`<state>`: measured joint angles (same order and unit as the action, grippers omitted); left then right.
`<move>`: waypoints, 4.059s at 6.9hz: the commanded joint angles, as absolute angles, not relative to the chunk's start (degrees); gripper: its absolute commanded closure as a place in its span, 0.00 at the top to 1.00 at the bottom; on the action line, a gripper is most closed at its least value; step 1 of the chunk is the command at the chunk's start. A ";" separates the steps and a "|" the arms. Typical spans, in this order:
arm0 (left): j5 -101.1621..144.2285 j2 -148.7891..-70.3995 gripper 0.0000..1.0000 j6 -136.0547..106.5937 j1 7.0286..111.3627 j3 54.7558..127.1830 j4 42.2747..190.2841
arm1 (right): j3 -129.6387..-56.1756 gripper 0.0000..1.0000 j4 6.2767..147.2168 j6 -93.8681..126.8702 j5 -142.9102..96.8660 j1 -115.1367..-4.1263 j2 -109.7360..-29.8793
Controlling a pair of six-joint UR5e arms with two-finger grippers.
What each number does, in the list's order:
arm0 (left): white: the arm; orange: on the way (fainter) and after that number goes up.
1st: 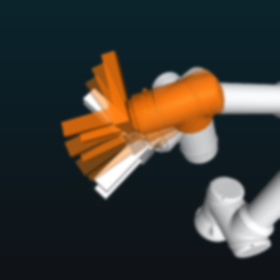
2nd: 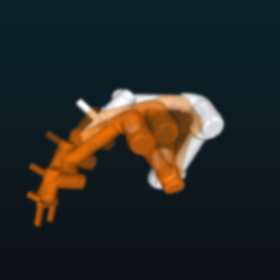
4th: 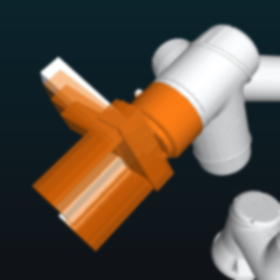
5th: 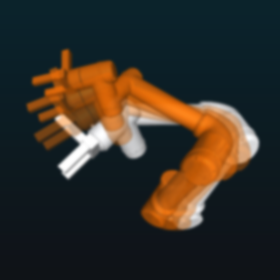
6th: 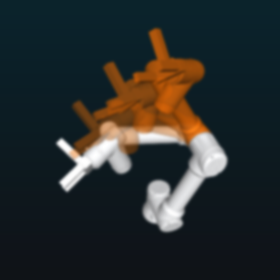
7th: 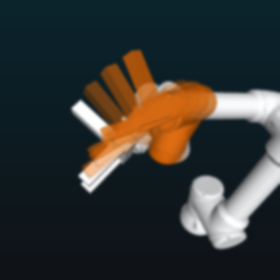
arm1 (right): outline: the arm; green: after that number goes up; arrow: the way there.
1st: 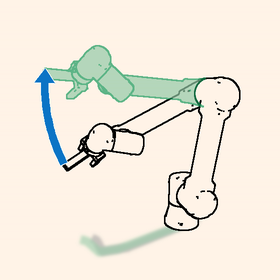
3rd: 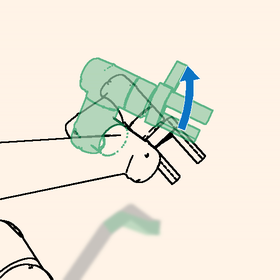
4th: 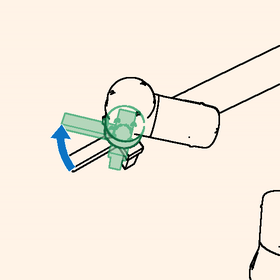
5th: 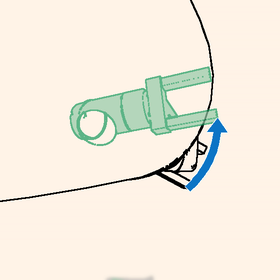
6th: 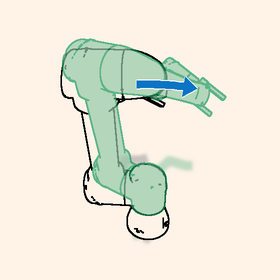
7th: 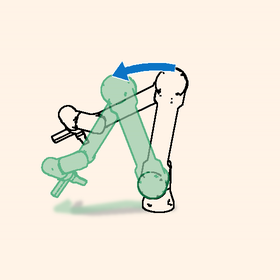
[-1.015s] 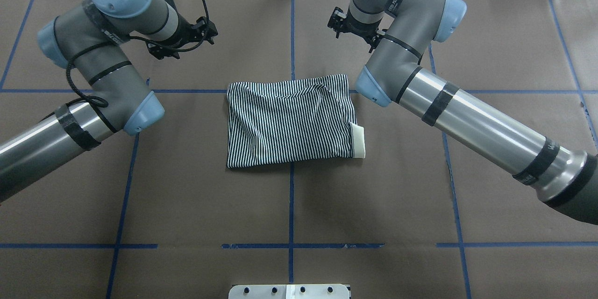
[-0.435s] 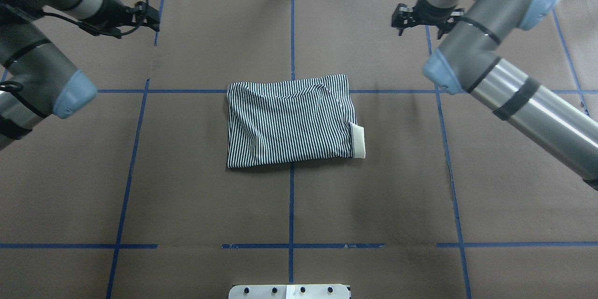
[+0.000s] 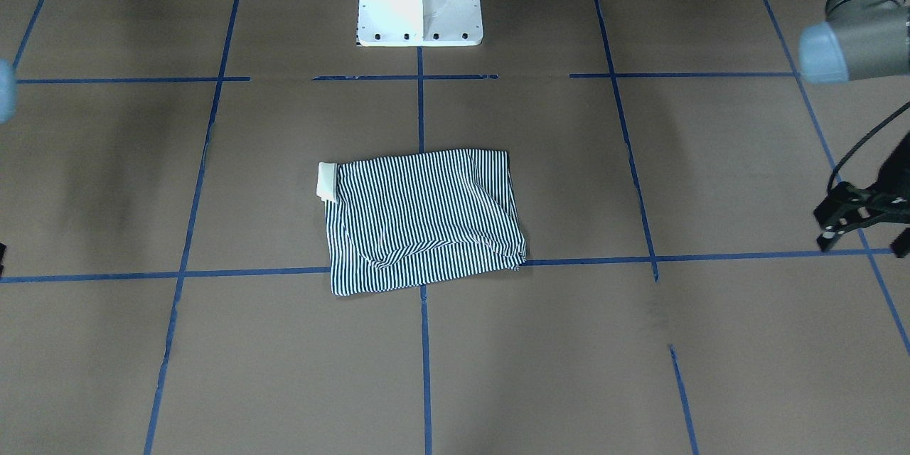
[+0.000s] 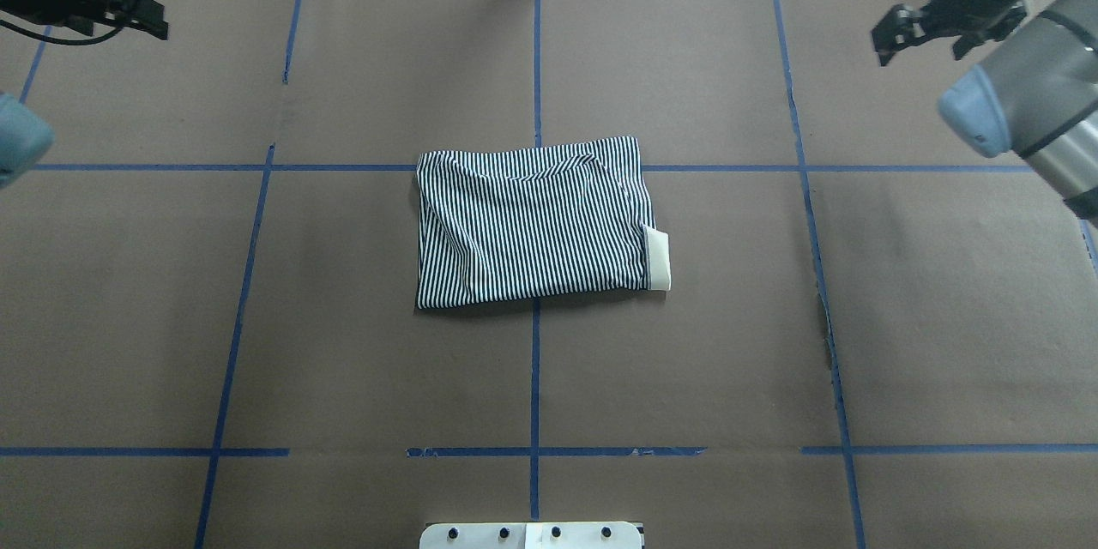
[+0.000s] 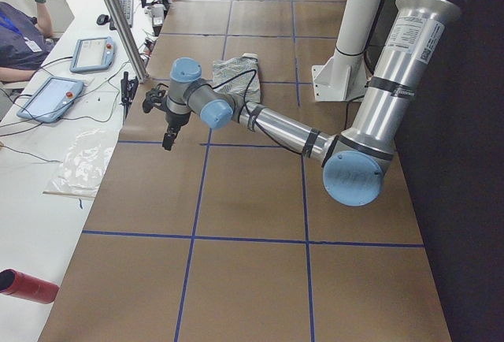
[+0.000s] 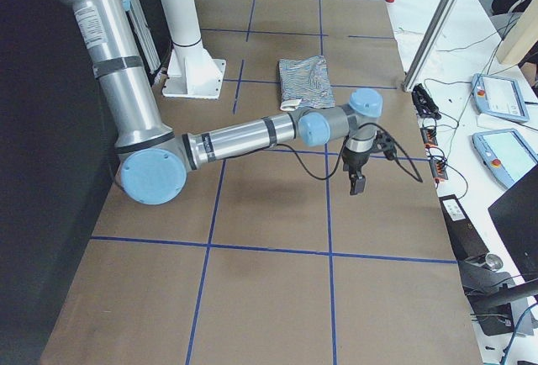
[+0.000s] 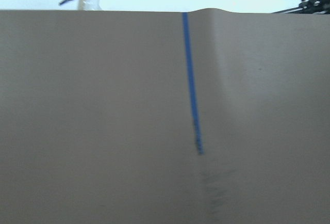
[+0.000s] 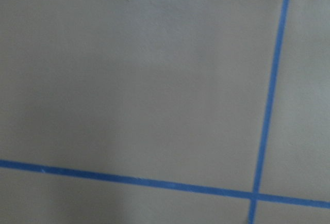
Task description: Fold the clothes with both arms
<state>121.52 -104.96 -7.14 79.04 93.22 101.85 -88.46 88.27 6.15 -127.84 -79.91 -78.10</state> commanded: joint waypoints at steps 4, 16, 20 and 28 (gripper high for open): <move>125.34 -96.95 1.00 17.05 88.68 92.48 98.49 | -92.79 1.00 90.08 -8.71 -134.40 -92.55 -91.12; 131.57 -85.87 1.00 7.82 88.95 99.23 87.54 | -94.13 1.00 90.26 -1.67 -136.33 -92.46 -91.76; 131.40 -85.78 1.00 8.00 89.03 99.23 87.63 | -93.95 1.00 90.26 -1.67 -135.26 -91.93 -91.76; 134.29 -85.34 1.00 0.79 89.47 99.93 87.71 | -94.39 1.00 90.35 -1.58 -135.79 -91.93 -91.85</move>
